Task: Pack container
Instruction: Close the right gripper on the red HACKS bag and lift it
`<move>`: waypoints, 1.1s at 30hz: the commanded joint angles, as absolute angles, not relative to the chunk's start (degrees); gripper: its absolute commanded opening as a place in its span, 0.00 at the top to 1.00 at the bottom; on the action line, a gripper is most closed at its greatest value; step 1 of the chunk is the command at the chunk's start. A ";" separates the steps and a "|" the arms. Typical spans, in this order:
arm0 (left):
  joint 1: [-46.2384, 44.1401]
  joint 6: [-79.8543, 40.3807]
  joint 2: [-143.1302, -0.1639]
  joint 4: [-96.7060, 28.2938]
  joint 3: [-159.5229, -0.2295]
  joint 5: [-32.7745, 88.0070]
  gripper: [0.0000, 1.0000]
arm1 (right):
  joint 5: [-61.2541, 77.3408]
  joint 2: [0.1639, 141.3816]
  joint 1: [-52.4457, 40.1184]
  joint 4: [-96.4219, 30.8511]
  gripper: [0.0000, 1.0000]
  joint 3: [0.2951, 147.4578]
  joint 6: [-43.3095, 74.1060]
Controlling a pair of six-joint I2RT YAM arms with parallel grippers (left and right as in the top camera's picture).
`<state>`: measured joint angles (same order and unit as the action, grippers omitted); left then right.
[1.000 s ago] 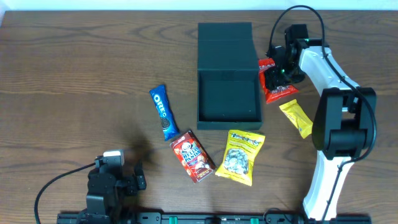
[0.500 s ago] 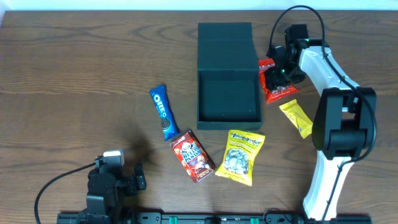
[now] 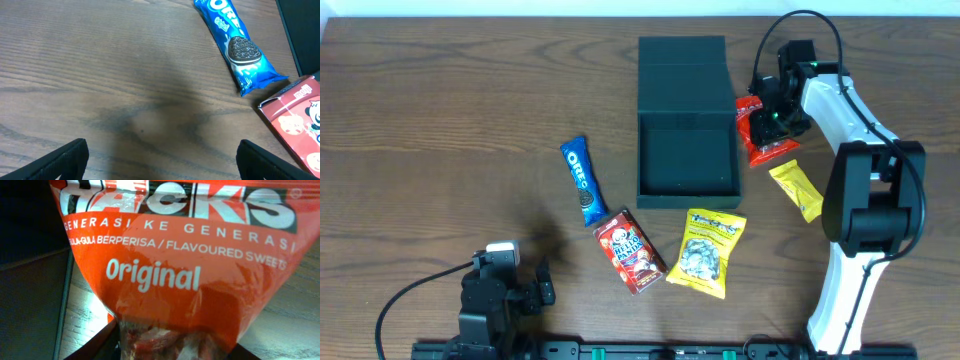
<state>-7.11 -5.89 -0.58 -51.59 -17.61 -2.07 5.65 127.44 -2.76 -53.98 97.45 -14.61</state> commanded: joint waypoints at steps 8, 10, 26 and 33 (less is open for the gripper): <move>-6.76 -4.67 -0.21 -53.17 -15.35 -1.87 0.05 | 5.82 128.27 -2.52 -55.13 0.66 97.34 -14.83; -6.76 -4.67 -0.19 -53.17 -15.35 -1.87 0.05 | 5.82 128.27 -2.42 -55.31 0.66 97.36 -14.83; -6.76 -4.67 -0.21 -53.17 -15.35 -1.87 0.05 | 5.82 126.85 -0.78 -55.29 0.78 97.36 -12.40; -6.76 -4.67 -0.21 -53.17 -15.35 -1.87 0.05 | 5.85 124.49 -0.64 -55.70 0.88 97.36 -11.55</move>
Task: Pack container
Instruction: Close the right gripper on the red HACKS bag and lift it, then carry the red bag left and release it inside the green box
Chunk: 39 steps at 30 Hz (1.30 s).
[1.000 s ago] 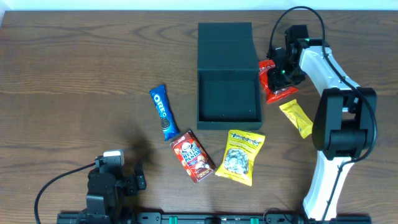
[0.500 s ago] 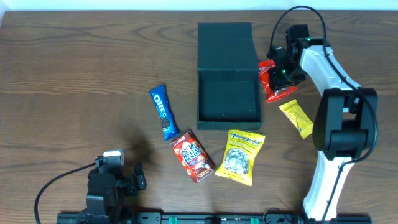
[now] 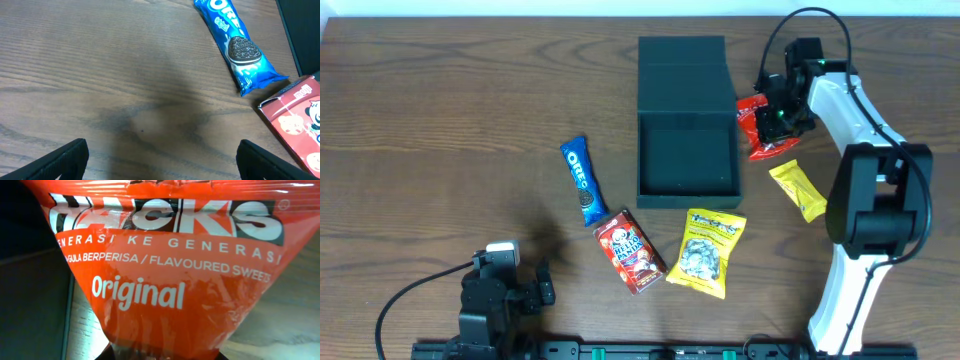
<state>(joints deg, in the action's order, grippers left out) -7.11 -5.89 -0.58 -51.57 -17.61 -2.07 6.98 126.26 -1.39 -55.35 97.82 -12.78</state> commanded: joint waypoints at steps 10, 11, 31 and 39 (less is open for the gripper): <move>-6.76 -4.67 -0.21 -53.17 -15.35 -1.87 0.05 | 5.85 116.40 -0.43 -58.04 0.91 97.38 -8.10; -6.76 -4.67 -0.19 -53.17 -15.35 -1.87 0.05 | 5.85 115.35 -0.45 -58.52 0.92 97.36 -7.62; -6.76 -4.67 -0.21 -53.17 -15.35 -1.87 0.05 | 12.64 95.59 -13.28 -69.54 0.97 97.36 14.83; -6.76 -4.67 -0.21 -53.17 -15.35 -1.85 0.05 | 6.15 96.25 -21.12 -68.95 0.97 93.56 23.59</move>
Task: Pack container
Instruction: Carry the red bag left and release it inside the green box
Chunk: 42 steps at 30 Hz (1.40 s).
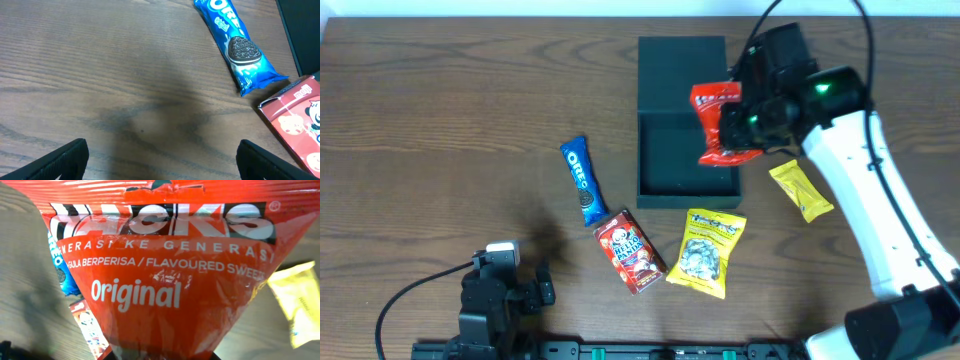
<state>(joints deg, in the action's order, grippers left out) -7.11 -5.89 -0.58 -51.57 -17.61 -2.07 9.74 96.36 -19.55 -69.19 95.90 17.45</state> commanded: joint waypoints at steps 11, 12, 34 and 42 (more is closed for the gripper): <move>-6.76 -4.67 -0.19 -53.17 -15.35 -1.87 0.05 | 6.07 96.27 -21.91 -53.71 0.93 78.04 24.80; -6.76 -4.67 -0.19 -53.17 -15.35 -1.85 0.05 | 6.09 96.27 -21.80 -52.53 0.93 77.23 24.80; -6.76 -4.67 -0.21 -53.17 -15.35 -1.87 0.05 | 6.00 103.92 -20.95 -42.44 0.88 74.72 20.51; -6.76 -4.67 -0.21 -53.17 -15.35 -1.87 0.05 | 6.00 105.14 -20.97 -41.54 0.42 74.72 20.51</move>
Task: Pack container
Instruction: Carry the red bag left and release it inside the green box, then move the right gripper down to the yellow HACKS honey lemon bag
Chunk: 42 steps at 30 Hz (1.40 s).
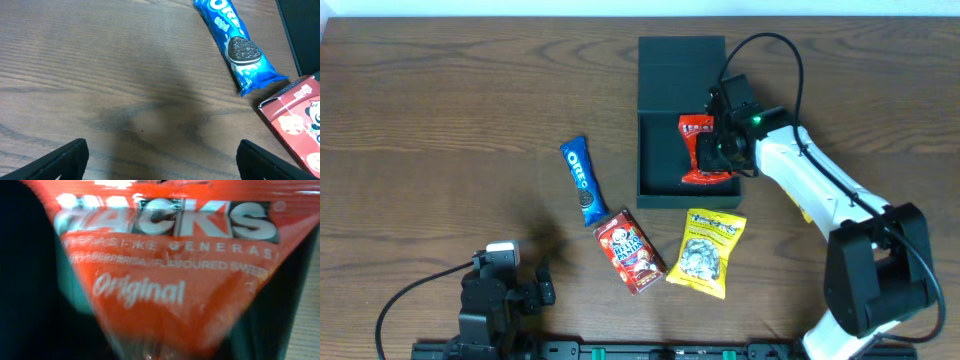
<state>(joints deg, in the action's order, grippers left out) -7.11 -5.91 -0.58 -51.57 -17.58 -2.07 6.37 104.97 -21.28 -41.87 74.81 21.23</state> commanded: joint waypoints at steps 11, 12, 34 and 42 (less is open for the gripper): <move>-6.76 -4.67 -0.21 -53.17 -15.35 -1.87 0.05 | 5.98 104.55 -20.93 -41.74 0.01 75.83 20.51; -6.76 -4.67 -0.21 -53.17 -15.35 -1.87 0.05 | 5.98 103.83 -21.06 -42.44 0.01 76.42 20.49; -6.76 -4.67 -0.19 -53.17 -15.35 -1.87 0.05 | 3.66 78.32 -28.32 -70.46 0.01 77.10 41.32; -6.76 -4.67 -0.21 -53.17 -15.35 -1.87 0.05 | 6.96 78.30 -35.20 -65.41 0.01 64.47 51.83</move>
<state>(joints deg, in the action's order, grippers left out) -7.11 -5.89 -0.58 -51.57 -17.58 -2.07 5.80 78.54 -33.45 -67.11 68.53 46.13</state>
